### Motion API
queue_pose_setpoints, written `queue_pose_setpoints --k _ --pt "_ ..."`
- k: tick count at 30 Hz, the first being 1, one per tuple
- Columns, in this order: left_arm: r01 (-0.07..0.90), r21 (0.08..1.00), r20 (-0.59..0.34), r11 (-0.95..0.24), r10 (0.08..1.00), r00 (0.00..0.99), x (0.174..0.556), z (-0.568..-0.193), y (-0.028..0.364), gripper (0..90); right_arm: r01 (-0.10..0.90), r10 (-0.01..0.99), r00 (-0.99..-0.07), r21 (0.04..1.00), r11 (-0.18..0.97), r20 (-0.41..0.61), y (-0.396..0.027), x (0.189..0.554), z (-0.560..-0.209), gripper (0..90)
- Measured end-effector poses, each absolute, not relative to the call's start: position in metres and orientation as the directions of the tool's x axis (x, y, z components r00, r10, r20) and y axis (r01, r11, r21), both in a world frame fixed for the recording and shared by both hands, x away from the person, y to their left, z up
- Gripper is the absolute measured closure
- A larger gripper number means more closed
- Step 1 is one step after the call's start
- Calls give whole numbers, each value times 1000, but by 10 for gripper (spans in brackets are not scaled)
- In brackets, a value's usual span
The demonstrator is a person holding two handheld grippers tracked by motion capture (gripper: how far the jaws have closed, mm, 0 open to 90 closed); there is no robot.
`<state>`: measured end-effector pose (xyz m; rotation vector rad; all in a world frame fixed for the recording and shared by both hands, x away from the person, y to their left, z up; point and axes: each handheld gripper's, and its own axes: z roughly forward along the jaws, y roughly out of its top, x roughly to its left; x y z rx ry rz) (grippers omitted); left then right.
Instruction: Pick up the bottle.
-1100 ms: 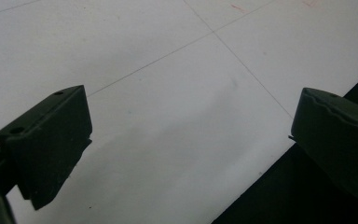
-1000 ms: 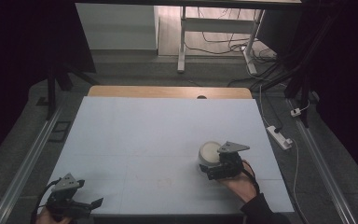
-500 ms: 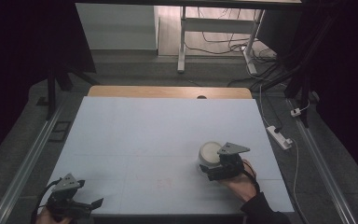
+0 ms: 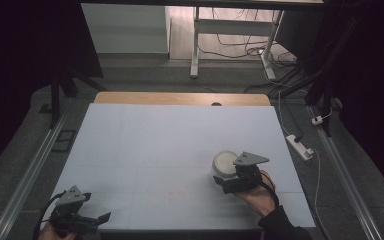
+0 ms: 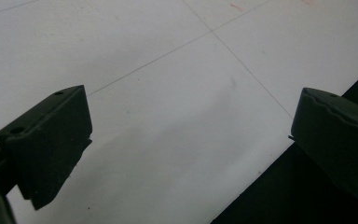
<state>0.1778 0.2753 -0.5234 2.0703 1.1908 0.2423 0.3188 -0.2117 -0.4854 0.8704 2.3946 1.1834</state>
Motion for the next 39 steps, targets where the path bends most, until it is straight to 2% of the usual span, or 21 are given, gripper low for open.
queue_pose_setpoints --k 20,39 --pt "677 669 -187 -307 812 553 178 -524 276 0 346 597 -802 809 475 -7 -178 324 -470 63" --pt "677 669 -191 -306 810 555 178 -524 276 0 329 540 -842 802 499 9 -138 331 -472 63"
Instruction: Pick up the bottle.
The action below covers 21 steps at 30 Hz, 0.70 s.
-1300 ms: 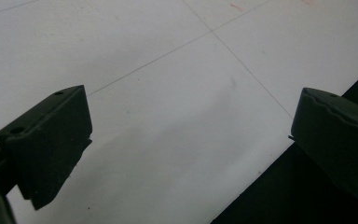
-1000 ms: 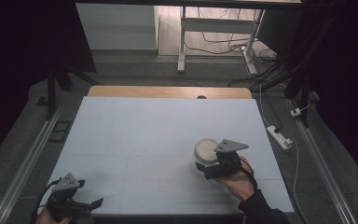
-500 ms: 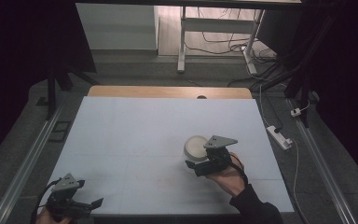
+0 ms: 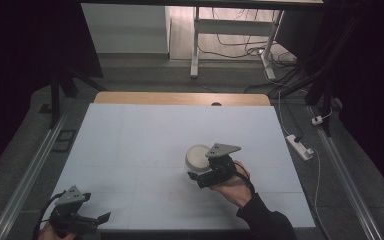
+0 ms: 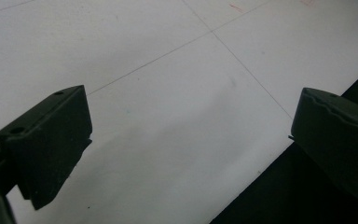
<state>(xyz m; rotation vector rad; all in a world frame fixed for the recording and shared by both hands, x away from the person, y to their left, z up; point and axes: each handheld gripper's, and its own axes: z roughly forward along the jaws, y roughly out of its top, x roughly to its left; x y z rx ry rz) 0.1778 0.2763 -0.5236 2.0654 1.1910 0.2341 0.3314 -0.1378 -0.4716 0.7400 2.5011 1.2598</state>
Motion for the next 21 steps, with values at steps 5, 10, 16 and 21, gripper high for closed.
queue_pose_setpoints --k 5,10,16,21 --pt "677 669 -192 -306 809 555 178 -524 276 0 319 528 -849 800 508 3 -129 333 -473 64" --pt "677 670 -194 -305 809 556 178 -524 277 0 304 509 -861 799 519 -4 -117 334 -473 64" --pt "677 670 -195 -305 808 556 178 -524 277 0 281 485 -874 794 540 -21 -103 333 -474 64" --pt "677 670 -196 -304 808 556 178 -524 277 0 267 472 -881 788 554 -33 -94 332 -475 64"
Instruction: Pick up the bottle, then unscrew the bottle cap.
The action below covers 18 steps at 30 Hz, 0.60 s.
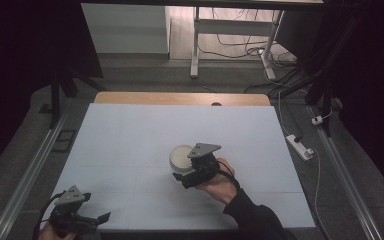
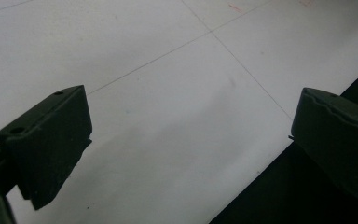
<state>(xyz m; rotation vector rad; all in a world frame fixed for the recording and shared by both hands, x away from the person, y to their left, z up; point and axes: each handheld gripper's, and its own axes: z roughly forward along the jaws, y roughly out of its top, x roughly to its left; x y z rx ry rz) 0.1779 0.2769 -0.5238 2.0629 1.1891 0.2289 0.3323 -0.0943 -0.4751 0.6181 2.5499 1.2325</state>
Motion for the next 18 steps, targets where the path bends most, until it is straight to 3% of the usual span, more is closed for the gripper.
queue_pose_setpoints --k 18 --pt "680 679 -246 -278 786 567 179 -523 280 0 239 455 -889 789 566 -57 -90 329 -474 64"
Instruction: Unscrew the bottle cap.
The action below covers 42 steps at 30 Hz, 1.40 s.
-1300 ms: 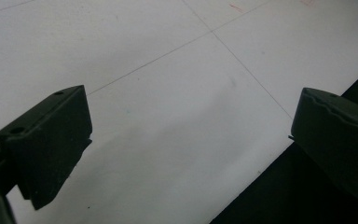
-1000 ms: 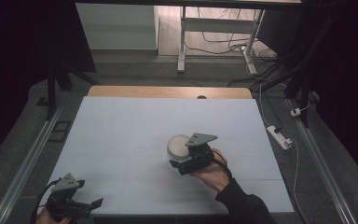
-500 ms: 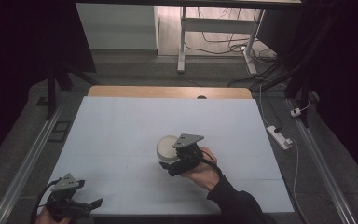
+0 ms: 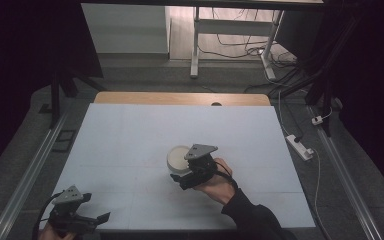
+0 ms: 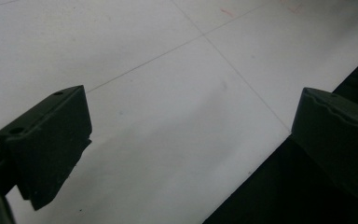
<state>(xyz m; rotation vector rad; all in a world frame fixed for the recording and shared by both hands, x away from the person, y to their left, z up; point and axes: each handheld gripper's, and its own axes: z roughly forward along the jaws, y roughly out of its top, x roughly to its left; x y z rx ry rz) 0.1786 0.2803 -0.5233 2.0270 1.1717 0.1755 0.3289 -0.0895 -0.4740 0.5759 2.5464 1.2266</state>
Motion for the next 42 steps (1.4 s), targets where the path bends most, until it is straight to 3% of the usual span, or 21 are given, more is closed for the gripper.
queue_pose_setpoints --k 20,42 --pt "591 757 -234 -278 729 643 192 -508 275 0 214 430 -900 789 576 -69 -89 325 -471 64" --pt "501 792 -186 -349 644 742 240 -484 234 0 207 415 -907 790 577 -65 -88 321 -469 64"
